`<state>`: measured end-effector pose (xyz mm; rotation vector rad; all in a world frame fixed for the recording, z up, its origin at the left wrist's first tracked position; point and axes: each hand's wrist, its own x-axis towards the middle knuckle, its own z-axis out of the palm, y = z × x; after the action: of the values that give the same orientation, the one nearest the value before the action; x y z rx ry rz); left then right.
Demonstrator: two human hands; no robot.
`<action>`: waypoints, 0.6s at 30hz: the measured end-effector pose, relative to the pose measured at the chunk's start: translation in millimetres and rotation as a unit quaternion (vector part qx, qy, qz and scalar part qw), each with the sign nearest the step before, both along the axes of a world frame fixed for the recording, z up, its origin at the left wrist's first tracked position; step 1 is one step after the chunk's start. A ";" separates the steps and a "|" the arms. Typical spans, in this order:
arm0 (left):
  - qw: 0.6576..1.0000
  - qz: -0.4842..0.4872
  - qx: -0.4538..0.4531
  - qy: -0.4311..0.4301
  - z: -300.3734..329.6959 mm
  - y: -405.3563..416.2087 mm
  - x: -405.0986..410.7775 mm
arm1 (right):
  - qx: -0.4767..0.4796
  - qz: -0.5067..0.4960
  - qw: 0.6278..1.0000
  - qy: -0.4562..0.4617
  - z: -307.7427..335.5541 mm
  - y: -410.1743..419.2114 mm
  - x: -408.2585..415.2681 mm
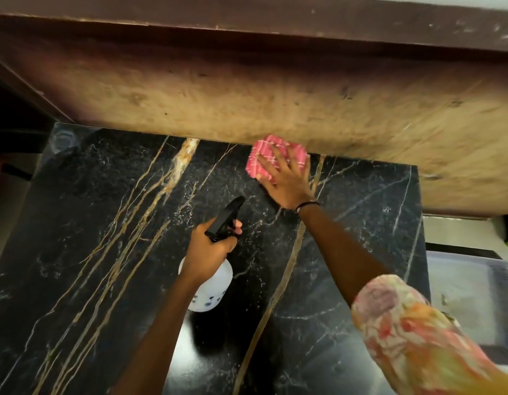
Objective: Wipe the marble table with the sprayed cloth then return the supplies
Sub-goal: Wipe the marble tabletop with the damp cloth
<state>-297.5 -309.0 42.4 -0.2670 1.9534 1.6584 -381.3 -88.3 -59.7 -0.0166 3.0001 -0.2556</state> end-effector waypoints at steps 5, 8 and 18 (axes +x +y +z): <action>1.000 0.014 -0.005 -0.003 -0.5 5.7 4.9 | 0.020 0.129 0.991 0.038 -4.0 -0.5 63.0; 1.000 0.012 0.000 -0.006 -1.9 7.6 8.9 | 0.033 0.108 0.993 0.040 -5.0 48.1 93.4; 1.000 0.005 -0.011 -0.013 3.6 4.6 31.4 | 0.002 -0.025 1.000 -0.015 0.0 21.5 39.1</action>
<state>-266.1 -304.4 45.9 -0.3050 1.9560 1.6324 -342.2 -66.9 -59.7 0.0612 2.9745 -0.2523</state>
